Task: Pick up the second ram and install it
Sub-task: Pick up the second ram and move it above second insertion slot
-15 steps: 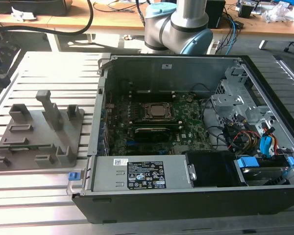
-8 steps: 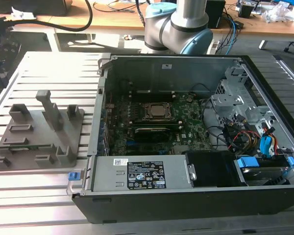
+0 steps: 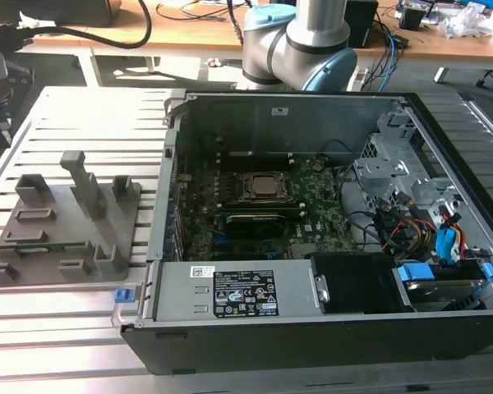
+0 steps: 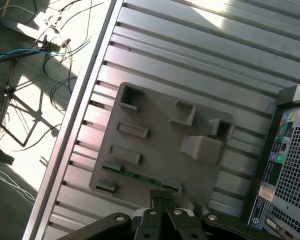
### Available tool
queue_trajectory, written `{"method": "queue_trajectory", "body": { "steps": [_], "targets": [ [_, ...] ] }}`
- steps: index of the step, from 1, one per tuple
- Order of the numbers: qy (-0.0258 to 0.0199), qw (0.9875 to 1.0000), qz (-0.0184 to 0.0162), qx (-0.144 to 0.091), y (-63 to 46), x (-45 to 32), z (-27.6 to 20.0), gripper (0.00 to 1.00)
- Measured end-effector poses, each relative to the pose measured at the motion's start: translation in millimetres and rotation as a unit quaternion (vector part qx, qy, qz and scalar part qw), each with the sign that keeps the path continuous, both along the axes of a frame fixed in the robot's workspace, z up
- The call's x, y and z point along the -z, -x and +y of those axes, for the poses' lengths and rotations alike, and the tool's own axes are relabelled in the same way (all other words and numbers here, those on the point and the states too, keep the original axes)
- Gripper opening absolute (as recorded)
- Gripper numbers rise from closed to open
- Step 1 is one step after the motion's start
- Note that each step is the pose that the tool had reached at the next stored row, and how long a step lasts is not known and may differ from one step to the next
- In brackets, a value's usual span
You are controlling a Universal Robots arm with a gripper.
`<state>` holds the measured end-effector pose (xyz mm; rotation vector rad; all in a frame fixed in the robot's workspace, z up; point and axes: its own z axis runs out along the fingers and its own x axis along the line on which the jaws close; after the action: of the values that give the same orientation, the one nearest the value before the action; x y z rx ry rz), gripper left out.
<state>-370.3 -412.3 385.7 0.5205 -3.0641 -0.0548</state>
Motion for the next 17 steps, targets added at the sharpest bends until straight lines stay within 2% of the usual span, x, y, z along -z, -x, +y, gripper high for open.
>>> {"method": "queue_trajectory", "body": {
  "steps": [3,5,6,7,10,11,13,15,16,17],
  "targets": [
    [0.0000,0.9996,0.0000,-0.029,0.0,0.0,0.0,0.11],
    [0.0000,0.9986,0.0000,-0.053,0.0,0.0,0.0,0.11],
    [0.0000,0.9978,0.0000,-0.067,0.0,0.0,0.0,0.11],
    [0.0000,0.9963,0.0000,-0.086,0.0,0.0,0.0,0.11],
    [0.0000,0.9897,0.0000,-0.143,0.0,0.0,0.0,0.11],
    [0.0000,0.9868,0.0000,-0.162,0.0,0.0,0.0,0.11],
    [0.0000,0.9832,0.0000,-0.183,0.0,0.0,0.0,0.11],
    [0.0000,0.9768,0.0000,-0.214,0.0,0.0,0.0,0.11],
    [0.0000,0.9748,0.0000,-0.223,0.0,0.0,0.0,0.11],
    [0.0000,0.9724,0.0000,-0.234,0.0,0.0,0.0,0.11]
  ]
}}
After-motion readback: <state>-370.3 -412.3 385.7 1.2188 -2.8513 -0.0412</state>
